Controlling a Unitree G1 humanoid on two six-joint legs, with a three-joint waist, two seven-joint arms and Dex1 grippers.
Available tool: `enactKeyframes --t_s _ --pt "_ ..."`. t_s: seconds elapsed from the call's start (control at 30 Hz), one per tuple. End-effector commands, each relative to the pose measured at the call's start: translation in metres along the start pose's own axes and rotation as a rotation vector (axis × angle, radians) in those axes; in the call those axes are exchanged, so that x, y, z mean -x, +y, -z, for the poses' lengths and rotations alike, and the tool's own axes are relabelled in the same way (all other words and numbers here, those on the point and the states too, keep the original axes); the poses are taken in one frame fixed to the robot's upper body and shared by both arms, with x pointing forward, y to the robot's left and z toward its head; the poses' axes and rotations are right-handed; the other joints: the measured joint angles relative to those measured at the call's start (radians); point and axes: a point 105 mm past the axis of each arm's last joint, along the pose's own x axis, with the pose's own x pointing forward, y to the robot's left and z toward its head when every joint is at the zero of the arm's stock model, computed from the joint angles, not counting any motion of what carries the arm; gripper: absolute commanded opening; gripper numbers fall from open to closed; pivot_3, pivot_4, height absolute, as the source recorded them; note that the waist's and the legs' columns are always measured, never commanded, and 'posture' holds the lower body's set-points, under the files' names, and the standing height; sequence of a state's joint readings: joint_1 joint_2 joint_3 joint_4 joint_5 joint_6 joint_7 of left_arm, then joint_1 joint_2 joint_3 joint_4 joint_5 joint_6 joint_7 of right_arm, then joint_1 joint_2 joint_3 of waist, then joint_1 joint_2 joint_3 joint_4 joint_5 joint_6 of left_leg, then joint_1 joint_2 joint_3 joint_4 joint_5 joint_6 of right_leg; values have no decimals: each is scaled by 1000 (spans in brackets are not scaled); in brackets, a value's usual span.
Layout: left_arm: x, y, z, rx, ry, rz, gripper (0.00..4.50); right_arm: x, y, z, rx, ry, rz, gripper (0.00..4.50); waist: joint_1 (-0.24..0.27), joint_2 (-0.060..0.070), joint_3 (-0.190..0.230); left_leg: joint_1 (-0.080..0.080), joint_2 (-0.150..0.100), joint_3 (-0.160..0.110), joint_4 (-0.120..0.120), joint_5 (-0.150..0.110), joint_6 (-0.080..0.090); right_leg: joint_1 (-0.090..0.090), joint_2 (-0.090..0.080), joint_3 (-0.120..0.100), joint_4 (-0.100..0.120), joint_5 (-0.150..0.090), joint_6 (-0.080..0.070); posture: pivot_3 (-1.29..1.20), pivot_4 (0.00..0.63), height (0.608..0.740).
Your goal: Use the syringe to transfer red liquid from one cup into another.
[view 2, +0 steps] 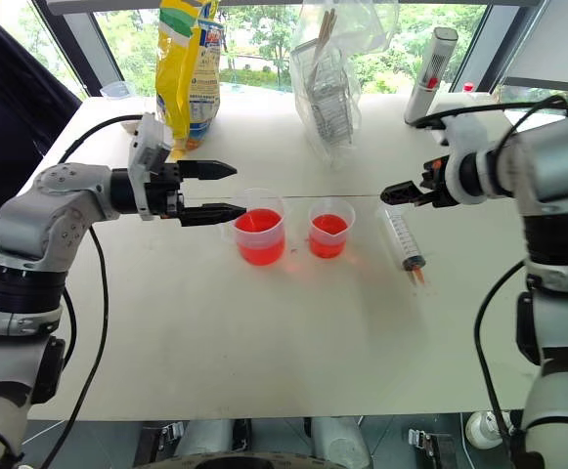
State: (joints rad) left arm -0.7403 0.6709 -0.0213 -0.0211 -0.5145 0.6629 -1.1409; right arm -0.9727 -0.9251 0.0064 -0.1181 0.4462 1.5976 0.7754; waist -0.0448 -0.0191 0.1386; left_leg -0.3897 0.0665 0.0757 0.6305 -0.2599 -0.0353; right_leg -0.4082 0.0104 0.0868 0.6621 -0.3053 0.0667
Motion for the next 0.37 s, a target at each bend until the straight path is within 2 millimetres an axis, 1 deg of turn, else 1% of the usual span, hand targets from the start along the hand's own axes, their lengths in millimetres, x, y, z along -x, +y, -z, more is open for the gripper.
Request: enactKeyframes --t_s 0.03,0.2,0.3,0.37 --pt "10 -4 -10 -33 -8 2 4500 30 39 -4 144 -140 -148 4445 1 0 0 0 0 0 0 0 0 0 0 0 0 0 0 0 150 739" --pt "21 -5 -7 -38 38 -4 4500 40 60 26 233 -159 -170 4445 1 0 0 0 0 -1 1 0 0 1 -2 -2 0 0 0 0 150 739" --pt "26 -5 -6 -35 49 -10 4500 44 68 36 256 -167 -184 4445 1 -1 0 0 0 -1 1 0 0 2 -3 -2 0 0 0 0 150 739" --pt "27 -4 -7 -30 52 -11 4500 44 68 42 249 -166 -179 4445 1 -1 0 1 0 -1 1 0 0 2 -3 -3 0 0 0 0 150 739"
